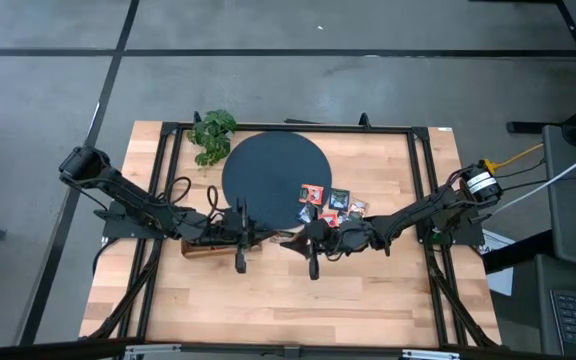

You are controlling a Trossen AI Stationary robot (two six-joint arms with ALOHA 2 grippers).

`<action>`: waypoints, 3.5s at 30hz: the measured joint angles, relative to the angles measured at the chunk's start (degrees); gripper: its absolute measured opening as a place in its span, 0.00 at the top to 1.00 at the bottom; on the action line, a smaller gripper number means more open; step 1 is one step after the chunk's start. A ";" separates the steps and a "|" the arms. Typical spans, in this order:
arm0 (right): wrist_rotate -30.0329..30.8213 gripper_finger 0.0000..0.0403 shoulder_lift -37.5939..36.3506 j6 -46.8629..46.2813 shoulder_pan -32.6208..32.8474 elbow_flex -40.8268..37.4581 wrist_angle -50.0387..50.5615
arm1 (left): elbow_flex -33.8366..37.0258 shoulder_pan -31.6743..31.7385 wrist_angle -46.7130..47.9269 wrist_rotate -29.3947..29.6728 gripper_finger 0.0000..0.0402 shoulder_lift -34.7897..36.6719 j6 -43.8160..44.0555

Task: Pick & Place Tea
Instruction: Put the brown tea bag into the left section of the wooden organizer

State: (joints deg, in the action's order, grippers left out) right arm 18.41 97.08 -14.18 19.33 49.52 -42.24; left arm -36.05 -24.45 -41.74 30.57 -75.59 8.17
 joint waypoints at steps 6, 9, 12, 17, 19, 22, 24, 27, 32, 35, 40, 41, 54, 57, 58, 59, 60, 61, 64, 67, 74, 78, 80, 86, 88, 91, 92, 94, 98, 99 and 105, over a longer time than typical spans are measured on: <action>-0.02 0.92 0.00 0.53 0.00 0.00 0.44 | 0.00 0.00 0.20 -0.52 0.98 0.00 0.07; -0.21 0.93 0.00 -0.59 0.00 0.00 2.40 | 0.00 0.00 1.04 -2.05 0.97 -0.01 2.06; -1.76 0.95 0.00 -0.98 0.02 0.00 5.26 | -0.01 0.38 3.09 -5.38 0.96 0.00 6.05; -6.42 0.95 0.00 -7.39 0.02 0.00 11.70 | -0.02 1.68 7.22 -12.66 0.90 -0.02 12.85; -9.13 0.94 0.00 -10.46 0.00 -0.02 15.47 | -0.08 2.06 7.83 -14.36 0.87 -0.02 14.34; -12.32 0.93 0.00 -14.54 0.00 -0.02 21.39 | -0.09 2.81 9.23 -16.29 0.82 -0.03 16.47; -12.80 0.94 0.00 -16.11 0.22 -0.04 24.29 | -0.13 3.92 10.23 -18.08 0.79 -0.34 18.52; -13.12 0.95 0.00 -16.98 0.47 -0.04 25.80 | -0.11 5.48 11.62 -21.10 0.75 -1.87 20.91; -13.79 0.95 0.00 -17.26 0.59 -0.04 26.12 | -3.05 7.22 13.32 -24.24 0.68 -6.28 20.94; -14.06 0.94 0.00 -17.29 0.59 -0.04 26.43 | -6.75 8.11 17.89 -26.13 0.66 -9.07 19.50; -14.43 0.95 0.00 -17.33 0.76 -0.04 26.56 | -13.58 9.17 30.27 -26.23 0.63 -13.02 17.23; -14.53 0.95 0.00 -17.34 0.76 -0.04 26.56 | -14.74 9.29 31.92 -26.23 0.63 -13.73 16.72; -14.68 0.94 0.00 -15.96 0.79 -0.04 26.93 | -19.14 9.67 34.38 -35.05 0.74 -15.96 12.57; -14.84 0.94 0.00 -15.42 0.83 -0.04 26.72 | -19.15 9.66 34.98 -37.03 0.85 -15.96 13.56; -14.84 0.94 0.00 -15.36 0.81 -0.04 26.64 | -19.15 9.66 35.14 -37.56 0.89 -15.96 13.56; -14.84 0.94 0.00 -15.30 0.81 -0.04 26.60 | -19.12 9.66 35.19 -37.78 0.93 -15.96 13.55; -14.84 0.94 0.00 -15.22 0.81 -0.02 26.61 | -19.15 9.67 35.22 -37.81 0.96 -15.96 13.62; -14.84 0.94 0.00 -15.14 0.81 -0.02 26.63 | -19.13 9.68 35.23 -37.82 0.98 -15.96 13.75; -14.80 0.90 0.00 -15.12 0.81 -0.02 26.67 | -19.13 9.66 35.36 -37.83 0.99 -15.96 13.72; -14.51 0.83 0.00 -15.30 0.76 -0.02 27.12 | -19.13 9.61 35.99 -37.96 0.99 -15.96 13.74; -14.47 0.61 0.00 -15.34 0.76 -0.02 27.17 | -19.12 9.55 37.97 -37.47 0.99 -15.96 14.05; -14.47 0.49 0.00 -15.34 0.76 -0.02 28.08 | -19.13 9.54 41.87 -36.25 0.99 -15.96 15.31; -14.41 0.46 0.00 -15.34 0.76 -0.02 29.33 | -19.12 9.49 44.35 -36.11 0.99 -15.96 16.53; -11.16 0.42 0.00 -17.02 0.76 -0.02 34.54 | -19.12 8.27 48.82 -35.97 0.99 -15.56 18.55; -10.36 0.42 0.00 -17.18 0.76 -0.02 35.82 | -19.12 7.44 49.75 -35.05 0.99 -14.70 19.48; -10.30 0.42 0.00 -17.22 0.76 -0.02 36.41 | -19.12 5.69 54.24 -31.89 0.99 -12.19 20.99; -10.29 0.42 0.00 -17.21 0.76 -0.02 36.44 | -19.12 5.11 55.91 -30.76 0.99 -11.13 21.73; -10.26 0.42 0.00 -17.15 0.76 -0.02 36.44 | -19.12 3.73 59.82 -28.76 0.99 -8.72 23.51; -9.83 0.42 0.00 -17.13 0.76 -0.02 36.54 | -19.12 0.41 66.67 -24.17 0.99 -3.63 26.86; -9.83 0.42 0.00 -17.11 0.76 -0.02 36.54 | -19.12 -0.44 68.98 -22.79 0.99 -2.52 28.09; -9.08 0.42 0.00 -17.11 0.76 -0.02 36.73 | -19.10 -5.28 82.62 -17.34 0.99 1.62 39.09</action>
State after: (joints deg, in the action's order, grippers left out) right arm 9.34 97.08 -31.29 20.10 49.50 -5.51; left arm -55.16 -29.73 40.89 13.23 -73.97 47.27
